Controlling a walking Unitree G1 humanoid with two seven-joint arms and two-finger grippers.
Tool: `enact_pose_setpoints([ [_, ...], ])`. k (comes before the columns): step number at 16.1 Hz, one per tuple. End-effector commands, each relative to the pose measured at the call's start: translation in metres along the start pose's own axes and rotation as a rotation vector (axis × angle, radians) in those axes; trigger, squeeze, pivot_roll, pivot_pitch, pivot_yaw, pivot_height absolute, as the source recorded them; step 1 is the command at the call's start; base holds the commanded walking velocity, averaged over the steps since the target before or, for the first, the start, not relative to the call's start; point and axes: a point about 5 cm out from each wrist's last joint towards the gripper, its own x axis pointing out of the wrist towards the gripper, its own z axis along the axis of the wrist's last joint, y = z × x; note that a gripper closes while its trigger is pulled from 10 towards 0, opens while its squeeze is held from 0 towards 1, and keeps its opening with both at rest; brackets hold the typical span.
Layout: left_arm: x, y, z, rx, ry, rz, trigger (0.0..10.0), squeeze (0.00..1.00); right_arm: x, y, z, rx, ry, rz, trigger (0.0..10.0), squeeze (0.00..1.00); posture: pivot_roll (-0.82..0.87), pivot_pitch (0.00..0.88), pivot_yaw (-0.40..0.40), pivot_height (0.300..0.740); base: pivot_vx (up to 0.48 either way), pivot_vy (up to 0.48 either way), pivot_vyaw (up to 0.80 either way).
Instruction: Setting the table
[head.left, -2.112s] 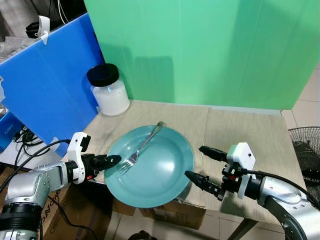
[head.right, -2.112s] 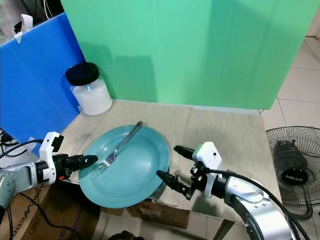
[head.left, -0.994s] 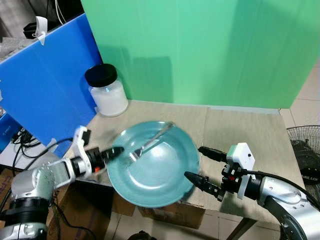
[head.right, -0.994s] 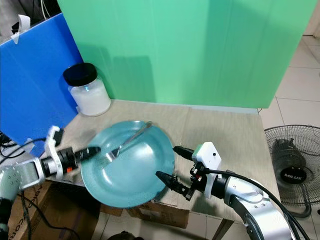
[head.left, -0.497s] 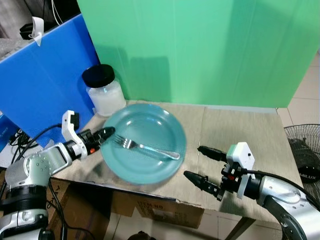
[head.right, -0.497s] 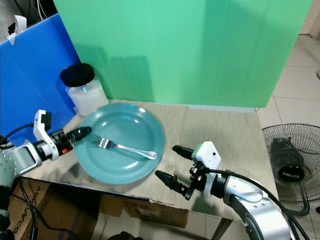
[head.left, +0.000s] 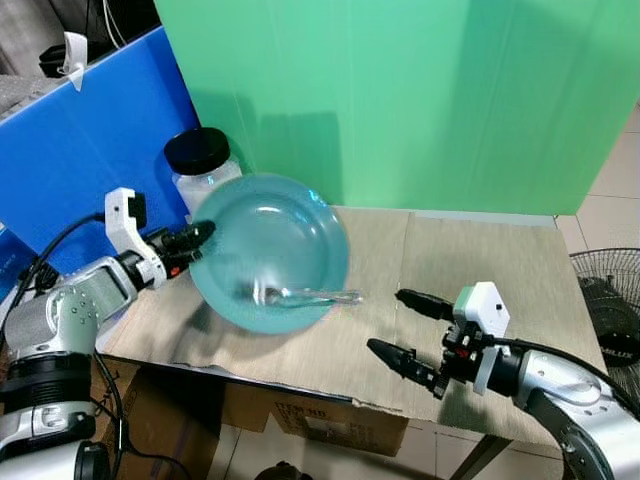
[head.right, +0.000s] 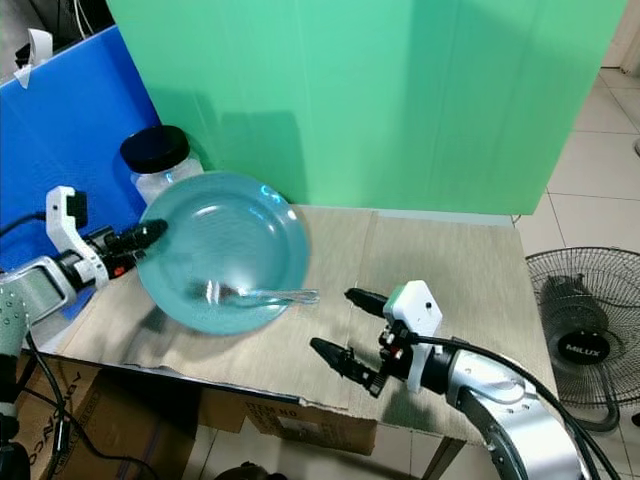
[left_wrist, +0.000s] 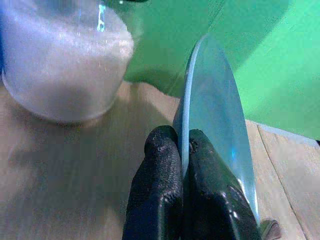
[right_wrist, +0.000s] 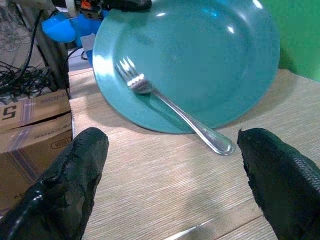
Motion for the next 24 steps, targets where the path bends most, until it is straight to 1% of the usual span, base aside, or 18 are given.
enact_pose_setpoints([
  [1, -0.003, -0.001, 0.013, 0.095, -0.028, 0.02, 0.0, 0.0, 0.001, 0.001, 0.008, -0.021, -0.024, 0.011, 10.0, 0.0, 0.09, 0.0, 0.163, 0.74, 0.0, 0.0, 0.0],
  [2, -0.003, -0.003, 0.015, 0.115, -0.035, 0.011, 0.0, 0.0, 0.001, 0.001, 0.008, -0.021, -0.025, 0.01, 10.0, 0.0, 0.09, 0.0, 0.163, 0.74, 0.0, 0.0, 0.0],
  [4, -0.002, -0.01, 0.022, 0.204, -0.065, -0.013, 0.0, 0.0, 0.001, 0.0, 0.008, -0.024, -0.028, 0.003, 10.0, 0.0, 0.08, 0.0, 0.164, 0.74, 0.0, 0.0, 0.0],
  [6, -0.001, -0.014, 0.03, 0.276, -0.101, -0.022, 0.0, 0.0, 0.0, -0.001, 0.009, -0.027, -0.032, -0.005, 10.0, 0.0, 0.09, 0.0, 0.162, 0.74, 0.0, 0.0, 0.0],
  [7, -0.002, -0.019, 0.039, 0.35, -0.126, -0.039, 0.0, 0.0, 0.0, -0.002, 0.01, -0.028, -0.035, -0.011, 10.0, 0.0, 0.09, 0.0, 0.161, 0.74, 0.0, 0.0, 0.0],
  [11, -0.001, -0.028, 0.055, 0.454, -0.173, -0.07, 0.0, 0.0, -0.001, -0.002, 0.01, -0.03, -0.038, -0.017, 10.0, 0.0, 0.09, 0.0, 0.159, 0.74, 0.0, 0.0, 0.0],
  [13, -0.001, -0.036, 0.063, 0.484, -0.204, -0.107, 0.0, 0.0, 0.0, -0.002, 0.011, -0.033, -0.042, -0.023, 10.0, 0.0, 0.09, 0.0, 0.16, 0.74, 0.0, 0.0, 0.0],
  [14, 0.0, -0.044, 0.066, 0.521, -0.217, -0.145, 0.0, 0.0, -0.001, -0.002, 0.011, -0.035, -0.048, -0.035, 10.0, 0.0, 0.09, 0.0, 0.158, 0.74, 0.0, 0.0, 0.0],
  [15, 0.0, -0.047, 0.068, 0.547, -0.221, -0.159, 0.0, 0.0, -0.001, -0.002, 0.012, -0.037, -0.052, -0.043, 10.0, 0.0, 0.09, 0.0, 0.158, 0.74, 0.0, 0.0, 0.0],
  [16, 0.0, -0.052, 0.073, 0.63, -0.222, -0.166, 0.0, 0.0, -0.001, -0.004, 0.013, -0.075, -0.059, -0.084, 10.0, 0.0, 0.09, 0.0, 0.158, 0.74, 0.0, 0.0, 0.0],
  [18, 0.0, -0.054, 0.075, 0.685, -0.217, -0.164, 0.0, 0.0, -0.002, -0.006, 0.014, -0.086, -0.064, -0.101, 10.0, 0.0, 0.09, 0.0, 0.158, 0.74, 0.0, 0.0, 0.0],
  [20, -0.001, -0.057, 0.078, 0.87, -0.169, -0.164, 0.0, 0.0, -0.002, -0.007, 0.014, -0.12, -0.064, -0.132, 10.0, 0.0, 0.08, 0.0, 0.161, 0.74, 0.0, 0.0, 0.0],
  [21, -0.001, -0.061, 0.079, 0.941, -0.161, -0.169, 0.0, 0.0, -0.002, -0.007, 0.015, -0.151, -0.068, -0.158, 10.0, 0.0, 0.08, 0.0, 0.161, 0.74, 0.0, 0.0, 0.0],
  [22, -0.002, -0.065, 0.082, 0.957, -0.181, -0.179, 0.0, 0.0, -0.002, -0.007, 0.014, -0.151, -0.075, -0.167, 10.0, 0.0, 0.08, 0.0, 0.162, 0.74, 0.0, 0.0, 0.0],
  [23, -0.002, -0.072, 0.085, 0.949, -0.22, -0.202, 0.0, 0.0, -0.001, -0.007, 0.015, -0.144, -0.09, -0.182, 10.0, 0.0, 0.09, 0.0, 0.16, 0.74, 0.0, 0.0, 0.0],
  [24, -0.002, -0.078, 0.088, 0.96, -0.254, -0.227, 0.0, 0.0, -0.001, -0.007, 0.017, -0.141, -0.105, -0.2, 10.0, 0.0, 0.09, 0.0, 0.16, 0.74, 0.0, 0.0, 0.0],
])
